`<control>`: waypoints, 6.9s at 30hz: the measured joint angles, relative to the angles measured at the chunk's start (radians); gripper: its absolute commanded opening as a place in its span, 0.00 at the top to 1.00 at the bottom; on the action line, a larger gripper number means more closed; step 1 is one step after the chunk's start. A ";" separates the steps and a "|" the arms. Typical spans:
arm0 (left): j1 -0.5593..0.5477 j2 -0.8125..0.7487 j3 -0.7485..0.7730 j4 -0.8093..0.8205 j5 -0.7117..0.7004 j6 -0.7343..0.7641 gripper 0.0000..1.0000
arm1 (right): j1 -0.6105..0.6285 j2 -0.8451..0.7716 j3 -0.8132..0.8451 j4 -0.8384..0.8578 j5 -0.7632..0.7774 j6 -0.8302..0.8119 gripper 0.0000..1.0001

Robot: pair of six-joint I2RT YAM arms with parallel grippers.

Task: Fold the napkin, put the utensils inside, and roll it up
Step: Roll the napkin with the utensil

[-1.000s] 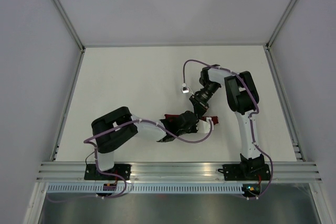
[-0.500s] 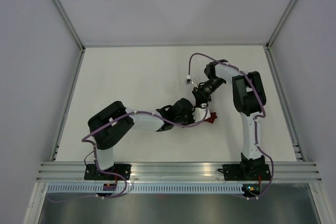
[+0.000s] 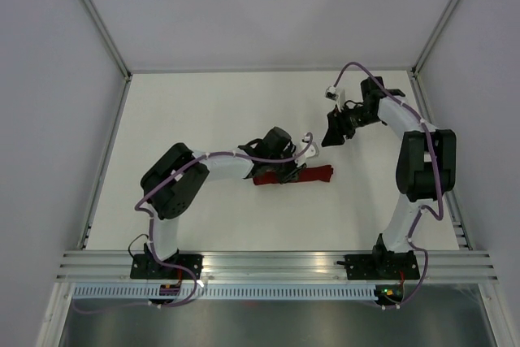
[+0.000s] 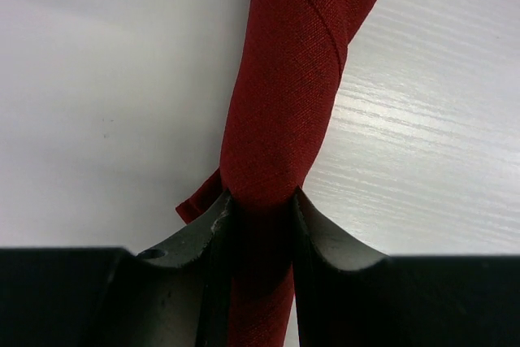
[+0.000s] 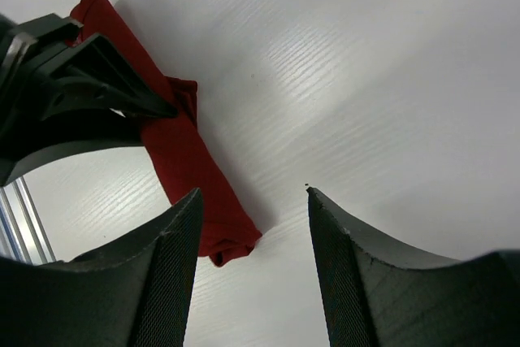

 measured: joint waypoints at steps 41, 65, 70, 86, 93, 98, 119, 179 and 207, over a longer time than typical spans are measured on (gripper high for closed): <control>0.173 0.370 0.612 -0.666 0.495 -0.072 0.69 | 0.352 -0.658 -0.790 0.593 0.391 -0.192 0.25; 0.188 0.446 0.689 -0.860 0.631 -0.045 0.57 | 0.560 -0.398 -0.714 0.647 0.566 -0.159 0.28; 0.204 0.447 0.689 -0.875 0.644 -0.045 0.54 | 0.563 -0.364 -0.682 0.645 0.588 -0.122 0.37; 0.277 0.398 0.660 -0.769 0.640 -0.135 0.51 | 0.568 -0.306 -0.621 0.635 0.632 0.020 0.48; 0.387 0.279 0.647 -0.638 0.520 -0.274 0.53 | 0.558 -0.242 -0.544 0.596 0.632 0.117 0.49; 0.455 0.131 0.529 -0.513 0.375 -0.410 0.54 | 0.530 -0.171 -0.460 0.566 0.615 0.229 0.49; 0.401 -0.151 -0.118 0.011 -0.046 -0.930 0.60 | 0.481 0.095 -0.111 0.548 0.582 0.689 0.49; 0.377 0.080 0.158 -0.023 -0.114 -1.004 0.59 | 0.411 0.150 -0.027 0.402 0.239 0.768 0.30; 0.383 0.080 0.177 -0.057 -0.104 -0.969 0.59 | 0.360 0.125 0.028 0.328 0.207 0.727 0.29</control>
